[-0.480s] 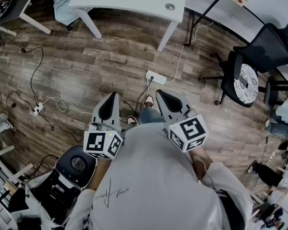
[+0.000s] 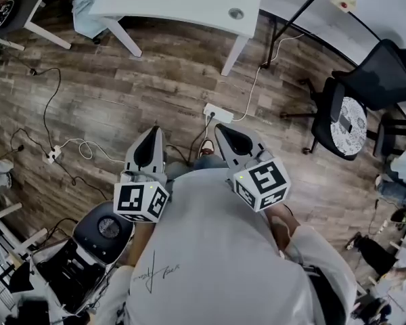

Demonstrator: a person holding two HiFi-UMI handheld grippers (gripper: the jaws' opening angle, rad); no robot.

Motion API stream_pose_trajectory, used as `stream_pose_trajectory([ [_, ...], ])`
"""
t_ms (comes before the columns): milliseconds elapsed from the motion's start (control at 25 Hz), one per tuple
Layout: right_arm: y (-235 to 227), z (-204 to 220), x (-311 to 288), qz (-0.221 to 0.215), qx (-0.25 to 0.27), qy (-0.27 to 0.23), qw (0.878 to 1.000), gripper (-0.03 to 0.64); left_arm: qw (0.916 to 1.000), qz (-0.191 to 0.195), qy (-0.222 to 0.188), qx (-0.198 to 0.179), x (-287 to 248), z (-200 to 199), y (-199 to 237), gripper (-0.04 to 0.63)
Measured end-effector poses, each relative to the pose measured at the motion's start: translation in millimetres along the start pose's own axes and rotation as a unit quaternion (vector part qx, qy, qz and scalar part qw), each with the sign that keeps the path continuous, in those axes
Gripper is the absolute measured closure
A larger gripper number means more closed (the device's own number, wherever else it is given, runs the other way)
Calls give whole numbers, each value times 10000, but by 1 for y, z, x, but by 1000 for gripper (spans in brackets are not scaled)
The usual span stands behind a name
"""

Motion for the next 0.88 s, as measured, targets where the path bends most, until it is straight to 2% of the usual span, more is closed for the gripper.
stream_pose_trajectory([
  [160, -17, -1, -3, -52, -266, 49, 9996, 609, 9999, -101, 20, 7, -10, -2, -1, 588],
  [480, -26, 1, -19, -75, -196, 227, 9995, 609, 9997, -229, 84, 63, -21, -3, 11, 588],
  [880, -28, -18, -63, -86, -148, 326, 9993, 609, 9998, -124, 91, 112, -51, -21, 49, 588],
])
Point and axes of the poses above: the fingertips, and each gripper's own axes: x backward along the fingers, y to its left, z out of its underside, the point moved 5 cm from there along x, backward along the fingers, and after that the axes turned 7 degrees about z, right-handed, at the moved point
